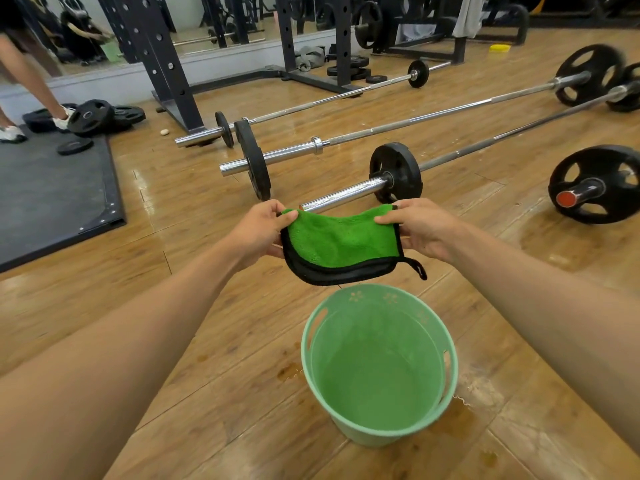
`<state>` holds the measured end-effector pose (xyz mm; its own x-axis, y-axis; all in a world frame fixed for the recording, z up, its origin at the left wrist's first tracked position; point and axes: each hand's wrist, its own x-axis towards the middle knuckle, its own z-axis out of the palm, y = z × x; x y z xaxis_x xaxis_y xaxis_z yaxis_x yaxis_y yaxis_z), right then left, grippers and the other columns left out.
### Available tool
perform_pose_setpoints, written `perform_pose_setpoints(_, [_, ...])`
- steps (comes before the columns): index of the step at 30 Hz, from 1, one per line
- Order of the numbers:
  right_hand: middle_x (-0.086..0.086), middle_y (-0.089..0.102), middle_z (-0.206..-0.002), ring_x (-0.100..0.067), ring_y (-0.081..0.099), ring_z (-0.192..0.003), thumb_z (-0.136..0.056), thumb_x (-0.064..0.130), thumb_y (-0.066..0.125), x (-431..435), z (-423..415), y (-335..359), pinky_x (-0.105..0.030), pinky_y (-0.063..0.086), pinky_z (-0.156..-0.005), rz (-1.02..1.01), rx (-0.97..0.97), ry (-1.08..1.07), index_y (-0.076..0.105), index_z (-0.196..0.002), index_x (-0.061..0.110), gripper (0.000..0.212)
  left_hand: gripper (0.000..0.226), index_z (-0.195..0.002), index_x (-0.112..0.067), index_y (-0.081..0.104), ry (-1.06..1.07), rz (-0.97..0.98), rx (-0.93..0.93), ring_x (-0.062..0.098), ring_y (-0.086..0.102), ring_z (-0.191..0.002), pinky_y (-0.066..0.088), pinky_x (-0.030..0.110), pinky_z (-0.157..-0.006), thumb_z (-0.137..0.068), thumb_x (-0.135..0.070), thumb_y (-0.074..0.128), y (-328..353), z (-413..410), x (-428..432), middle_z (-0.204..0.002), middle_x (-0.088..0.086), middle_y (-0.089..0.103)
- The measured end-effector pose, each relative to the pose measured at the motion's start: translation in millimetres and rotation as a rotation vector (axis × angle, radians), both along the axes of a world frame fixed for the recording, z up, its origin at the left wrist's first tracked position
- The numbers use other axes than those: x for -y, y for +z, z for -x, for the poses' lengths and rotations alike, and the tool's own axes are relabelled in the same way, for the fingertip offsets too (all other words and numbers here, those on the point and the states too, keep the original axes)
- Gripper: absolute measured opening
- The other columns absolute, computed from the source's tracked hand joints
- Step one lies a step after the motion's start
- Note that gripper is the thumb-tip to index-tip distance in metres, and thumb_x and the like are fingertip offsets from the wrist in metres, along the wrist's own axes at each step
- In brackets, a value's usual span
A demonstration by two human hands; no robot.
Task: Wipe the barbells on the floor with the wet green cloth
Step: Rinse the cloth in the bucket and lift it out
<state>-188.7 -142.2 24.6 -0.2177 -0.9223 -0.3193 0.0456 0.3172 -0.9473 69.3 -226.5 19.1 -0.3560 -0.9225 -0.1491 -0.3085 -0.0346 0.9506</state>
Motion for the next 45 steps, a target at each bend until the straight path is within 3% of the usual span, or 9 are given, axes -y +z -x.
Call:
perform_pose_setpoints(9, [-0.014,0.078,-0.109,-0.024,0.076,-0.103,-0.099,-0.001,0.061,1,-32,23,-0.03,0.063,-0.085,0.102,0.058,0.319,0.069,-0.123,0.005,0.026,0.043,-0.118,-0.004,0.068,-0.154,-0.176,-0.131,0.027,0.076,-0.086,0.062,0.036,-0.073,-0.104,-0.044,0.058,14,40,-18,-0.099,0.013,0.077])
perform_pose_setpoints(15, [-0.01,0.075,-0.098,-0.019,0.072,-0.087,-0.097,0.01,0.069,-1,-12,11,-0.026,0.062,-0.072,0.185,-0.21,0.081,0.069,-0.117,0.008,0.02,0.02,-0.108,-0.008,0.063,-0.127,-0.218,-0.281,0.021,0.074,-0.084,0.063,0.035,-0.073,-0.094,0.007,0.064,-1,37,-14,-0.099,0.011,0.073])
perform_pose_setpoints(20, [-0.012,0.071,-0.126,-0.024,0.068,-0.115,-0.099,0.038,0.065,-13,3,-8,-0.037,0.054,-0.1,-0.072,-0.085,0.239,0.067,-0.125,0.009,0.039,0.023,-0.104,-0.014,0.063,-0.221,-0.373,-0.493,0.02,0.075,-0.085,0.063,0.032,-0.07,-0.096,0.007,0.058,-1,49,-29,-0.096,0.008,0.075])
perform_pose_setpoints(25, [-0.003,0.069,-0.101,-0.019,0.067,-0.092,-0.106,0.022,0.057,-34,37,-10,-0.035,0.058,-0.079,-0.082,-0.056,0.28,0.063,-0.095,0.019,0.012,0.026,-0.115,-0.001,0.065,-0.176,-0.535,-0.484,0.025,0.076,-0.089,0.065,0.039,-0.08,-0.091,0.006,0.058,-26,74,-52,-0.104,0.016,0.076])
perform_pose_setpoints(30, [0.001,0.064,-0.088,-0.01,0.061,-0.076,-0.104,0.017,0.059,-65,70,-26,-0.025,0.051,-0.064,-0.146,-0.12,0.354,0.063,-0.096,0.02,0.009,0.071,-0.142,-0.004,0.054,-0.455,-0.795,-0.355,0.031,0.072,-0.108,0.063,0.043,-0.091,-0.082,-0.034,0.077,-45,105,-82,-0.123,0.019,0.071])
perform_pose_setpoints(33, [0.0,0.067,-0.091,-0.011,0.064,-0.079,-0.102,0.022,0.062,-74,78,-27,-0.024,0.053,-0.067,-0.155,-0.119,0.393,0.065,-0.097,0.019,0.007,0.041,-0.122,-0.011,0.069,-0.349,-0.689,-0.217,0.025,0.071,-0.104,0.057,0.038,-0.096,-0.084,-0.026,0.076,-52,127,-100,-0.121,0.012,0.073])
perform_pose_setpoints(38, [0.003,0.074,-0.124,-0.015,0.067,-0.117,-0.079,0.062,0.075,-86,87,-44,-0.037,0.049,-0.108,-0.245,-0.296,0.44,0.068,-0.131,0.02,0.067,0.032,-0.126,-0.013,0.066,-0.103,-0.638,-0.462,0.026,0.076,-0.098,0.065,0.036,-0.081,-0.094,-0.009,0.07,-73,140,-117,-0.117,0.014,0.077])
perform_pose_setpoints(42, [-0.008,0.073,-0.127,-0.026,0.066,-0.124,-0.097,0.015,0.067,-94,91,-63,-0.036,0.051,-0.108,-0.231,-0.101,0.329,0.065,-0.134,0.007,0.037,0.029,-0.124,-0.012,0.064,-0.008,-0.647,-0.472,0.025,0.077,-0.097,0.065,0.035,-0.071,-0.096,-0.009,0.069,-86,127,-132,-0.116,0.013,0.077])
perform_pose_setpoints(45, [-0.012,0.074,-0.123,-0.028,0.07,-0.115,-0.1,0.009,0.065,-94,92,-71,-0.04,0.06,-0.096,-0.258,-0.064,0.295,0.066,-0.128,0.009,0.028,0.021,-0.116,-0.007,0.063,0.026,-0.652,-0.379,0.026,0.076,-0.099,0.064,0.037,-0.074,-0.097,-0.013,0.07,-99,118,-143,-0.116,0.015,0.076])
